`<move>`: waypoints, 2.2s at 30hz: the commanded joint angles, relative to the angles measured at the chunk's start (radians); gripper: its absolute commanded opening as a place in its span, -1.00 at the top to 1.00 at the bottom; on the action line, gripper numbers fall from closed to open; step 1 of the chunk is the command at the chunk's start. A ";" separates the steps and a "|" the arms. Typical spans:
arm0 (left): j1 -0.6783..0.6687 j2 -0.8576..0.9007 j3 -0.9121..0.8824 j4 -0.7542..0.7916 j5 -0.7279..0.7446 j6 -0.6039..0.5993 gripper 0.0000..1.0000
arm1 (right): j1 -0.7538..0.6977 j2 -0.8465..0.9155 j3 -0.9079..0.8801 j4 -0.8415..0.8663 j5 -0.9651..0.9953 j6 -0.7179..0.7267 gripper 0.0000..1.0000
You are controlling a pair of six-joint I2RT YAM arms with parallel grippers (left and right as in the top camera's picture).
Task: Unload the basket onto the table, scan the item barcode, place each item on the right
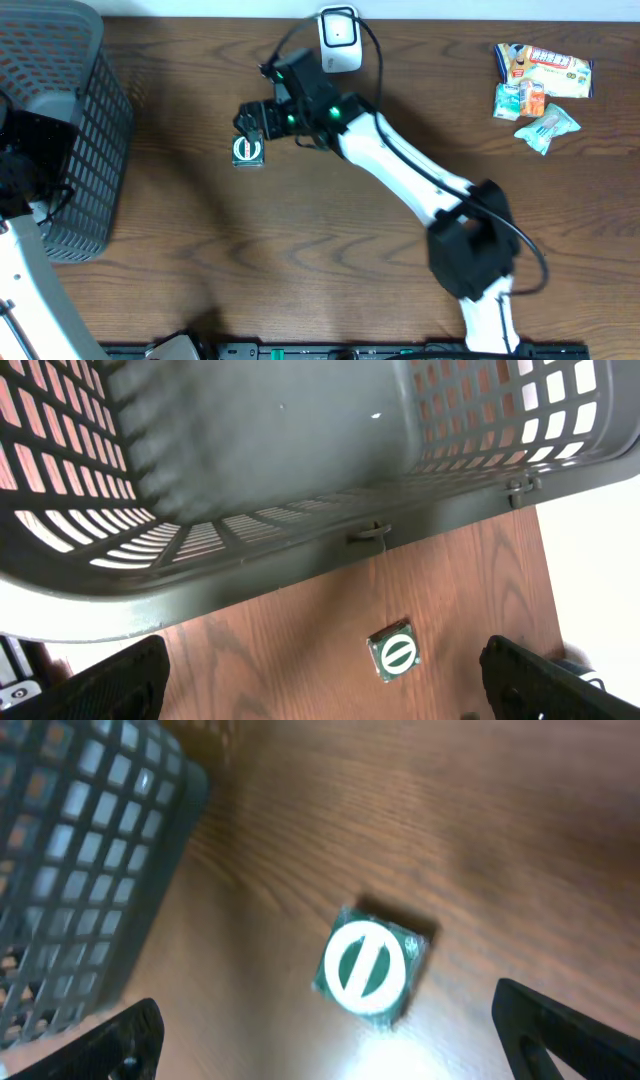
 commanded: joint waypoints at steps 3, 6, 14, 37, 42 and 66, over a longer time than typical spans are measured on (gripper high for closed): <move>0.004 0.000 0.003 -0.003 -0.005 -0.002 -0.95 | 0.029 0.154 0.164 -0.034 0.002 -0.012 -0.98; 0.004 0.000 0.003 -0.003 -0.005 -0.002 -0.95 | 0.054 0.200 0.176 -0.034 0.022 -0.006 -0.99; 0.004 0.000 0.003 -0.003 -0.005 -0.002 -0.95 | 0.149 0.253 0.175 -0.077 0.339 -0.002 -0.96; 0.004 0.000 0.003 -0.003 -0.005 -0.002 -0.96 | 0.180 0.328 0.176 -0.164 0.515 0.080 -0.26; 0.004 0.000 0.003 -0.003 -0.005 -0.002 -0.96 | 0.144 0.276 0.176 -0.309 0.515 0.071 -0.25; 0.004 0.000 0.003 -0.003 -0.005 -0.002 -0.96 | -0.343 -0.023 0.156 -1.001 -0.296 -1.020 -0.05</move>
